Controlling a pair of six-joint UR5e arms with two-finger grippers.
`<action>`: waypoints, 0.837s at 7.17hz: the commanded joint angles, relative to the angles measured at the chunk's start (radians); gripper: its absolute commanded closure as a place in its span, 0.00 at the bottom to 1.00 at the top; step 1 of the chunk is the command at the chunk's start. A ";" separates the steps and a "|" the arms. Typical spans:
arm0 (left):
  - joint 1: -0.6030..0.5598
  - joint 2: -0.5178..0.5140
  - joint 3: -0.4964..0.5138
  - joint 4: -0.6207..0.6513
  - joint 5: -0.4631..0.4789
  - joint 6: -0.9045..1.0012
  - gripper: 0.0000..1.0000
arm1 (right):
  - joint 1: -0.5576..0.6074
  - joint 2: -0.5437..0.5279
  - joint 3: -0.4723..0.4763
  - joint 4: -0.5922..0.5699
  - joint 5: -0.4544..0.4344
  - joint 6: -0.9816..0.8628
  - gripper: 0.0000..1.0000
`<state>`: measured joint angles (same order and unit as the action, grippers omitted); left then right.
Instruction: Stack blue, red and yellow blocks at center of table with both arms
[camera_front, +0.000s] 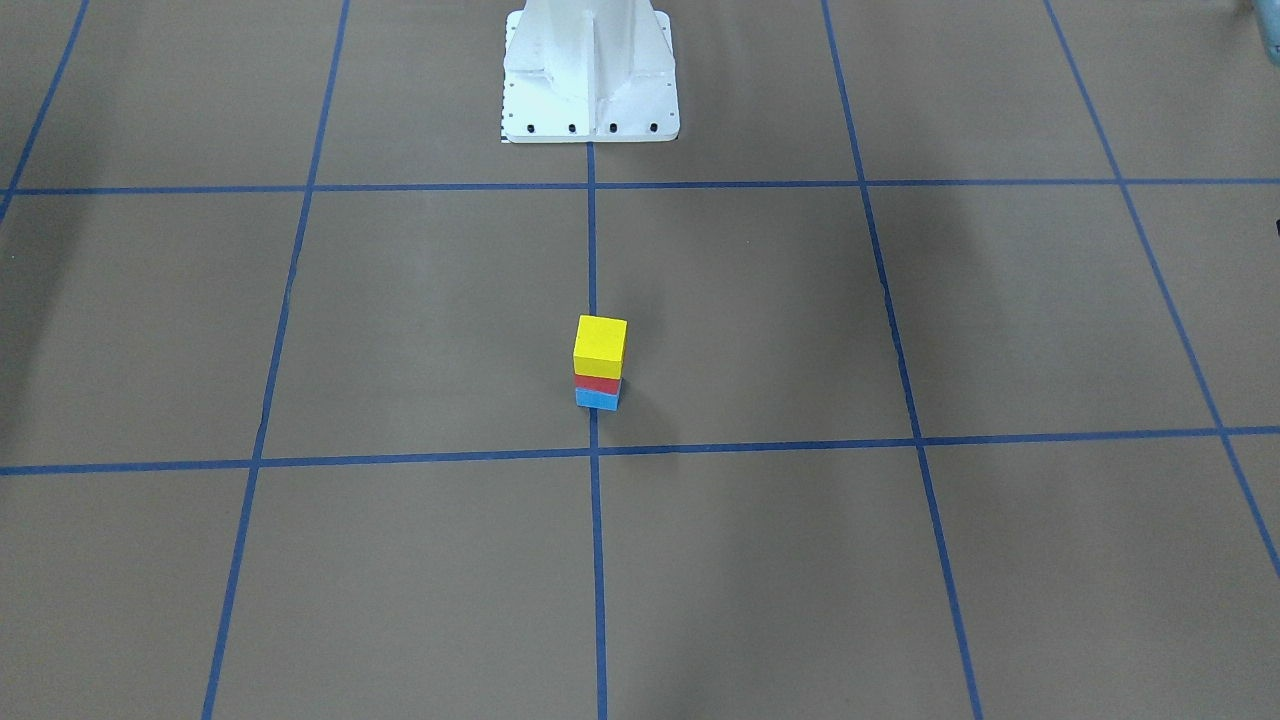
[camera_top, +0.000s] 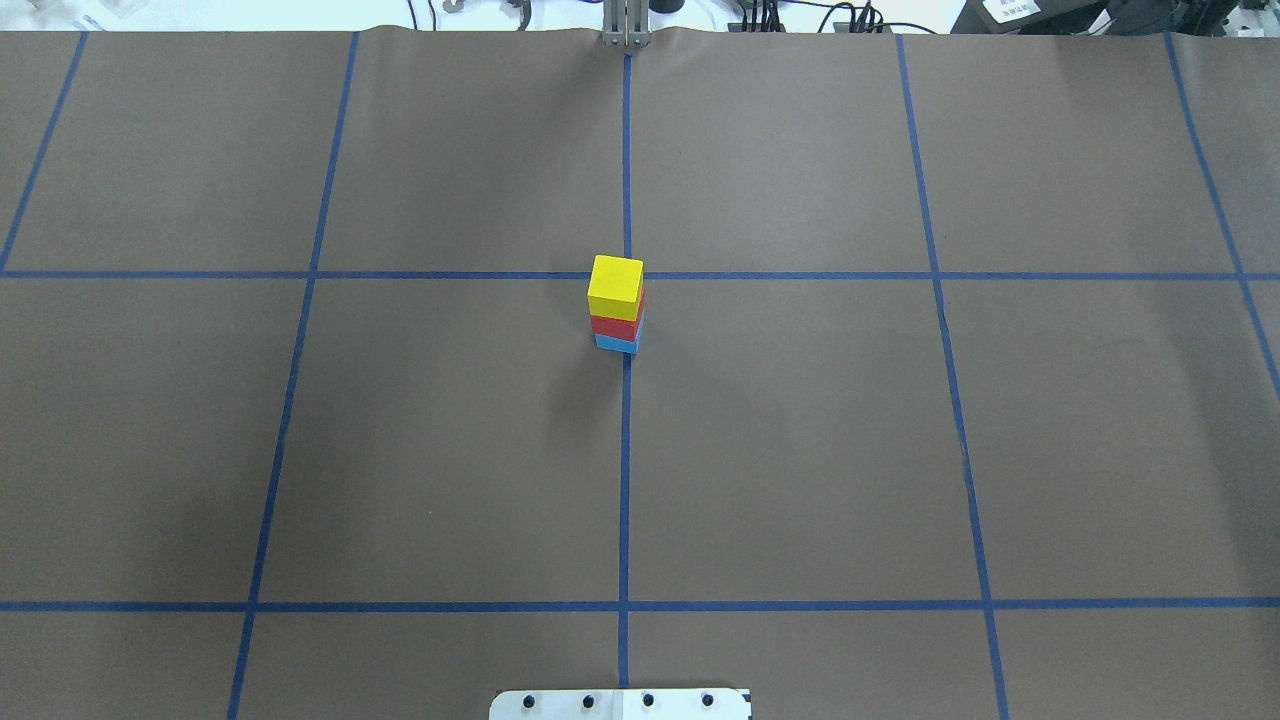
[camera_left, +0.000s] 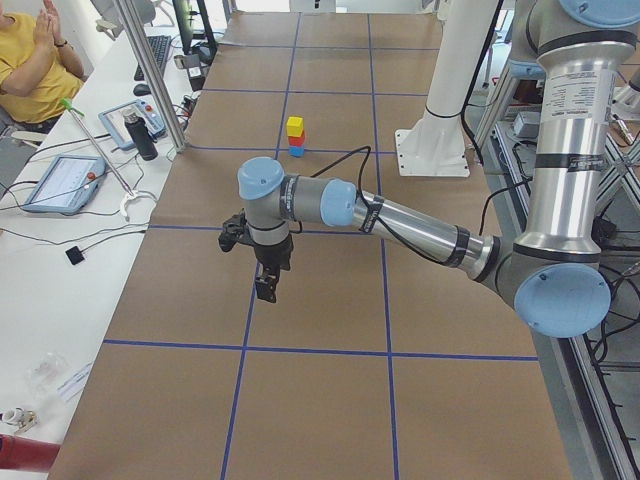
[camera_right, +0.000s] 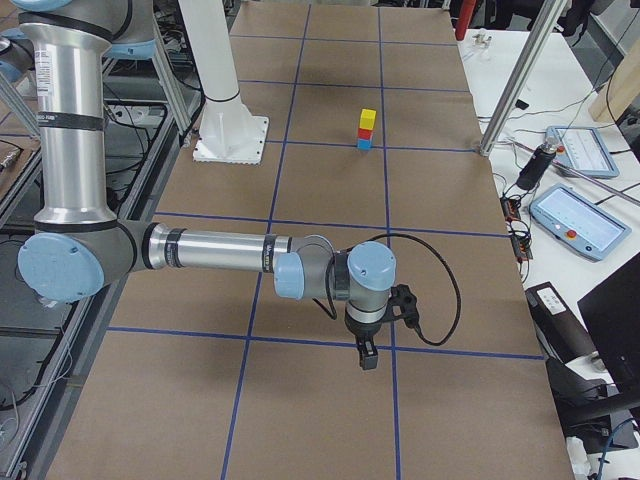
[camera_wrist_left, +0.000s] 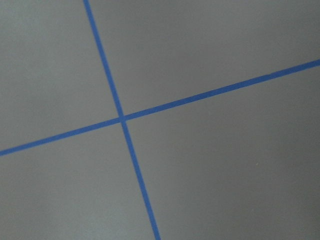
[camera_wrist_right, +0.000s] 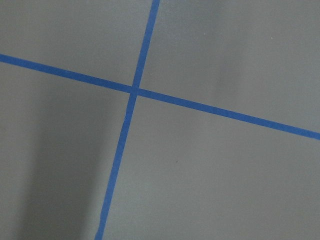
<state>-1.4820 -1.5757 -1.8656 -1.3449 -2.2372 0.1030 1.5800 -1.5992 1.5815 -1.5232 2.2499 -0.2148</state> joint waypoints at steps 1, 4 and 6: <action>-0.098 0.095 0.051 -0.139 -0.009 0.017 0.00 | 0.000 -0.001 0.000 0.000 0.000 0.000 0.00; -0.152 0.194 0.080 -0.270 -0.140 0.044 0.00 | 0.000 0.001 0.002 0.000 0.000 0.000 0.00; -0.152 0.192 0.083 -0.270 -0.142 0.053 0.00 | 0.000 0.001 0.002 0.000 0.000 0.000 0.00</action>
<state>-1.6320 -1.3853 -1.7827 -1.6137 -2.3722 0.1513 1.5800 -1.5984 1.5830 -1.5232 2.2504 -0.2148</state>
